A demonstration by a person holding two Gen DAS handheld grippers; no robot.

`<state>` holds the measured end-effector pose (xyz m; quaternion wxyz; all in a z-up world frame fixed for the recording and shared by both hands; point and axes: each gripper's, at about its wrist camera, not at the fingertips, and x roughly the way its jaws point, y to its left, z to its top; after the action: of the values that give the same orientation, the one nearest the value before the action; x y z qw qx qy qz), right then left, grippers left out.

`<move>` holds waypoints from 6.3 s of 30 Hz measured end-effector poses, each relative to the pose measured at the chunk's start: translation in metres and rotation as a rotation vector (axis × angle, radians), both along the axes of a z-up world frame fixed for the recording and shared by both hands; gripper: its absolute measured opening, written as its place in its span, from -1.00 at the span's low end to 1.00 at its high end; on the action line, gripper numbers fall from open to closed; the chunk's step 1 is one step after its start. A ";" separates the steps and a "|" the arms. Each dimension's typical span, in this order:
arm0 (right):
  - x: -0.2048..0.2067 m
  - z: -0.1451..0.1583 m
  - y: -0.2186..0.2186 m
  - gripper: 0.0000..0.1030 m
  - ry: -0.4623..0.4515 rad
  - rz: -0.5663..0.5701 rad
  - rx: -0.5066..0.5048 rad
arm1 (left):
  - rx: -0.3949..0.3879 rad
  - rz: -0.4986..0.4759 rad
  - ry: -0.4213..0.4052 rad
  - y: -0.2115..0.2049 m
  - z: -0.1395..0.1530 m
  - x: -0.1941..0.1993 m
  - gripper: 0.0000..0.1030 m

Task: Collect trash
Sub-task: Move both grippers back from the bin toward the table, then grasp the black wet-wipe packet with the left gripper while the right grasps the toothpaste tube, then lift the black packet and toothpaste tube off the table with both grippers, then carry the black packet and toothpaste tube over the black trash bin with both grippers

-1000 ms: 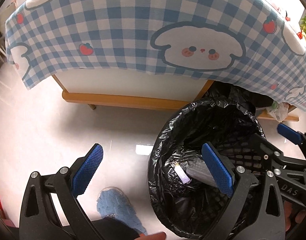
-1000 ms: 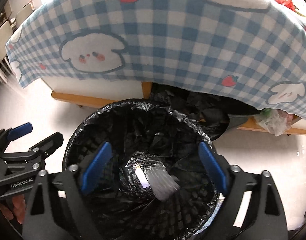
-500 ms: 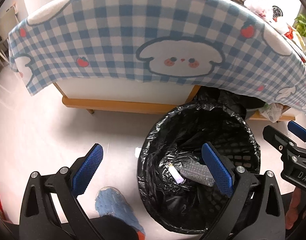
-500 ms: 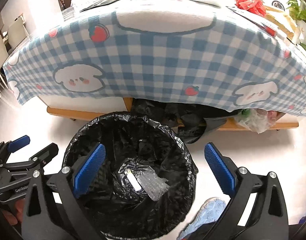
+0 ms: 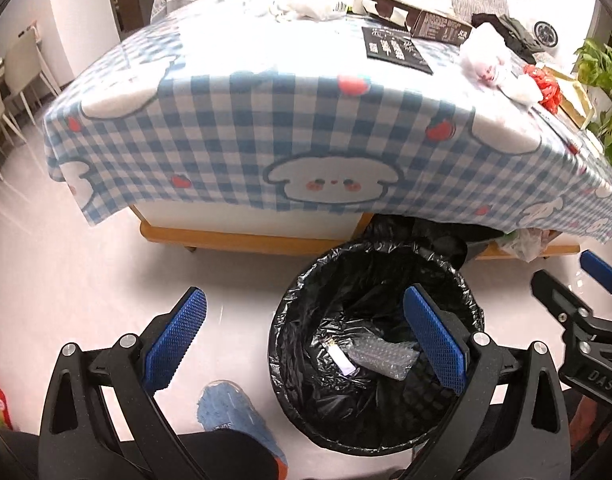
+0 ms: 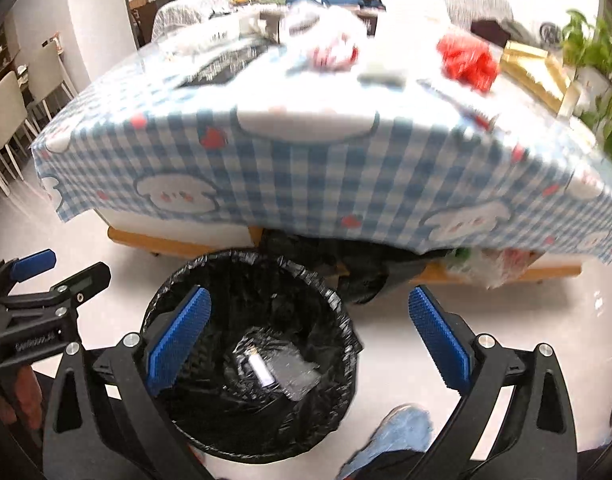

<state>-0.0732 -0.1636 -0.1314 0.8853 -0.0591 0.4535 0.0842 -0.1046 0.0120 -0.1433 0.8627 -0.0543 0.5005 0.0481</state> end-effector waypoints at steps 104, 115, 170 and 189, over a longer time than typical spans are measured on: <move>0.184 0.044 -0.079 -0.57 0.088 0.008 0.002 | 0.027 -0.100 -0.017 -0.055 0.066 0.226 -0.61; 0.175 0.051 -0.082 -0.57 0.078 -0.029 0.001 | 0.026 -0.099 -0.021 -0.049 0.073 0.206 -0.61; 0.022 0.046 -0.033 -0.57 0.050 0.053 0.022 | -0.038 -0.078 -0.022 -0.051 0.053 0.023 -0.61; 0.013 -0.023 -0.036 -0.57 0.137 0.028 -0.002 | -0.080 -0.088 0.047 -0.054 -0.021 0.016 -0.60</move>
<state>-0.0602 -0.2001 -0.1549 0.8508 -0.0601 0.5123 0.0999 -0.0884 -0.0420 -0.1644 0.8491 -0.0654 0.5240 -0.0088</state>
